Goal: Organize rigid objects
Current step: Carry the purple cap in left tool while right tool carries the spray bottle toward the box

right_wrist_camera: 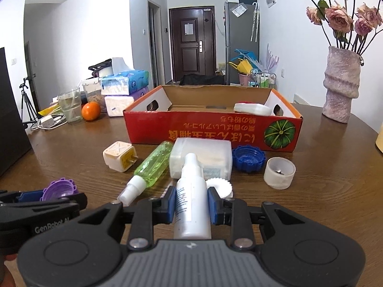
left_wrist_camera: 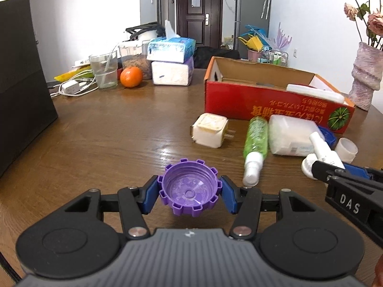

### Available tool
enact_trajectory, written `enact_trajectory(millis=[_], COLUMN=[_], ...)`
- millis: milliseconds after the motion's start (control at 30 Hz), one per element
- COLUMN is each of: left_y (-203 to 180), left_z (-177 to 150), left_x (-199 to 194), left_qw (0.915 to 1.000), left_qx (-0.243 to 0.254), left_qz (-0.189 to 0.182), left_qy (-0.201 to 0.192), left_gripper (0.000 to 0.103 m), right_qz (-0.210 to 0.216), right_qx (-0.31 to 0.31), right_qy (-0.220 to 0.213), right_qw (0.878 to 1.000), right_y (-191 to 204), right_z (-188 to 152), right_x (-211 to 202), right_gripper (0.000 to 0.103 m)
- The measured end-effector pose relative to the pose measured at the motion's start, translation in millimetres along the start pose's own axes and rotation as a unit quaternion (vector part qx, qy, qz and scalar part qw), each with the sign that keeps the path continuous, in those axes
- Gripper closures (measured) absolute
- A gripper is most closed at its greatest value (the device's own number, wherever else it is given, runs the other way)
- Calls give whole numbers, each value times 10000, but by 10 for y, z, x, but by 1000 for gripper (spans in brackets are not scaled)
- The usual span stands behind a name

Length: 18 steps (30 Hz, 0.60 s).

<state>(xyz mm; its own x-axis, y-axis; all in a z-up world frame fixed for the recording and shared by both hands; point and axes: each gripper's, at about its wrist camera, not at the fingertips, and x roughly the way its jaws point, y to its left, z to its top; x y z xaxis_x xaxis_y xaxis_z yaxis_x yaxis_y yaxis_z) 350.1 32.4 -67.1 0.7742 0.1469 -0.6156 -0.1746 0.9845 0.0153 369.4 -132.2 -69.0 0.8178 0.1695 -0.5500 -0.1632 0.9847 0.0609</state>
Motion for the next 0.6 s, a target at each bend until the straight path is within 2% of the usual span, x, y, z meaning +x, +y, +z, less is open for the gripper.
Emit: enact_trajectory(millis=[600], left_y=[-439], left_z=[354], left_x=[-33], left_qw=[9995], left_qx=[135], left_qz=[-154], left_qy=[-252], left_gripper=[47], right_qz=[-109], right_qx=[128], right_qy=[-224], right_qw=[9996], right_y=[-332], right_z=[250], right_x=[-50], right_gripper=[76])
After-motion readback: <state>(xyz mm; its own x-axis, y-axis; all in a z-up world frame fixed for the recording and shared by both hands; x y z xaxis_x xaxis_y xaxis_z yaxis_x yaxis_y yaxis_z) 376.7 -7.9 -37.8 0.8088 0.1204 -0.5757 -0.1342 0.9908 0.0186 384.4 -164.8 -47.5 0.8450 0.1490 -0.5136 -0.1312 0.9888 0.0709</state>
